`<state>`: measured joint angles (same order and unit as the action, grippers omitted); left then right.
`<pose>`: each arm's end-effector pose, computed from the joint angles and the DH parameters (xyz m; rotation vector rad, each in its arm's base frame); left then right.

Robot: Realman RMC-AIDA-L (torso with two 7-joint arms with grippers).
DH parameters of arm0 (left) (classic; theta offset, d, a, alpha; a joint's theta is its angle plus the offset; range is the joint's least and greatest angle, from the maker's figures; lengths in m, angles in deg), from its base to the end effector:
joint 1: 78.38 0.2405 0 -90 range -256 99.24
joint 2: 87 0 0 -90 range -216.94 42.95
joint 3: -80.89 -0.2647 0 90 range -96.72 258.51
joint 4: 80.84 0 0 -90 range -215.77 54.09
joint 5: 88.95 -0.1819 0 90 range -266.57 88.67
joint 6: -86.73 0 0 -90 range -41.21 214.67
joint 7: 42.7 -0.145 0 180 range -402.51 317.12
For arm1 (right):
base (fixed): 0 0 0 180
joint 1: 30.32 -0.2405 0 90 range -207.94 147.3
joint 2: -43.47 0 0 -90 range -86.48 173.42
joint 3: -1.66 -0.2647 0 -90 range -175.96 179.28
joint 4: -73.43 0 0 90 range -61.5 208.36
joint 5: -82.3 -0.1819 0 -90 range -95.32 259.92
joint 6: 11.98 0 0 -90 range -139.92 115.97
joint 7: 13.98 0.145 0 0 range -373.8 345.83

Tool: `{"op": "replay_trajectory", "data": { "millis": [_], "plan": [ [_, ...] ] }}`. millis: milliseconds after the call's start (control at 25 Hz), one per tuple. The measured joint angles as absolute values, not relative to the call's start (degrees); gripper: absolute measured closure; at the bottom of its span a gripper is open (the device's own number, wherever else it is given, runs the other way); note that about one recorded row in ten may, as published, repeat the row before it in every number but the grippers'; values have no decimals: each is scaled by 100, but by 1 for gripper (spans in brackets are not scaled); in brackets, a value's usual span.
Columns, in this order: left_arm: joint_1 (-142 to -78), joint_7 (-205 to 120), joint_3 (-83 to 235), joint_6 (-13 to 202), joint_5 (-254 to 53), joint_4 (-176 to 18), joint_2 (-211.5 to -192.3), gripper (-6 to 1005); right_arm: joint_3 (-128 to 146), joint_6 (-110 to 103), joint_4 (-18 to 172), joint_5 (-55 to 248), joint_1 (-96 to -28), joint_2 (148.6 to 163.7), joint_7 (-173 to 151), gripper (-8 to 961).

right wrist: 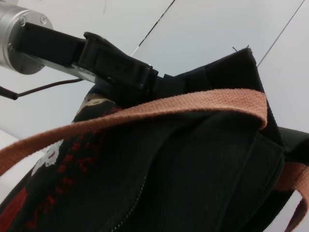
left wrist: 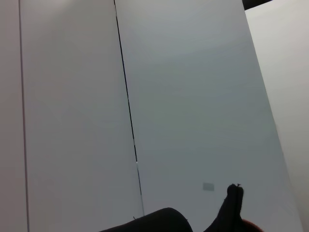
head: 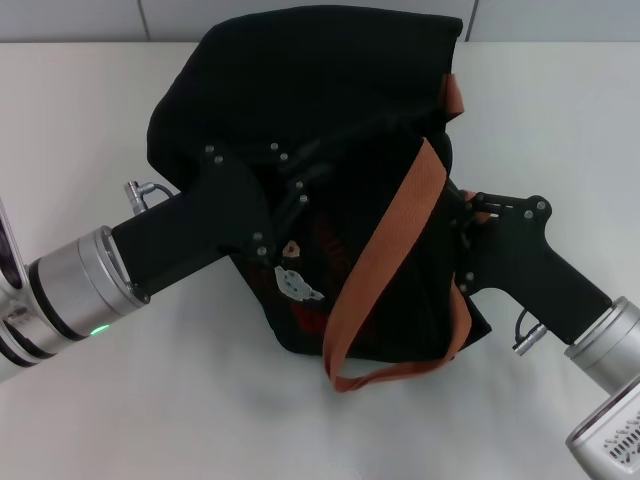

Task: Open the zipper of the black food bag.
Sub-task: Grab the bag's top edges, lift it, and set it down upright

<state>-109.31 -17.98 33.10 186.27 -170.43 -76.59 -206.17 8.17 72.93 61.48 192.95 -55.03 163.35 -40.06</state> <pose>-0.2191 0.2704 -0.0367 -2.3394 0.0229 -1.2442 0.2509 0.2520 -0.0720 -2.0164 -0.3713 0.6266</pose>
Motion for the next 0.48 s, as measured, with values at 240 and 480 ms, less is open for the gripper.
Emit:
{"op": "replay_trajectory", "data": {
  "millis": [240, 480],
  "plan": [
    [-10931, -1800, 3351, 18627, -17027, -7680, -20618, 813, 809, 7219, 6148, 19295, -5502, 16335, -4008, 955],
    [-10931, -1800, 3370, 18628, -17023, -7680, -20618, 809, 791, 7142, 6148, 19295, -5496, 16335, -4012, 954]
  ]
}}
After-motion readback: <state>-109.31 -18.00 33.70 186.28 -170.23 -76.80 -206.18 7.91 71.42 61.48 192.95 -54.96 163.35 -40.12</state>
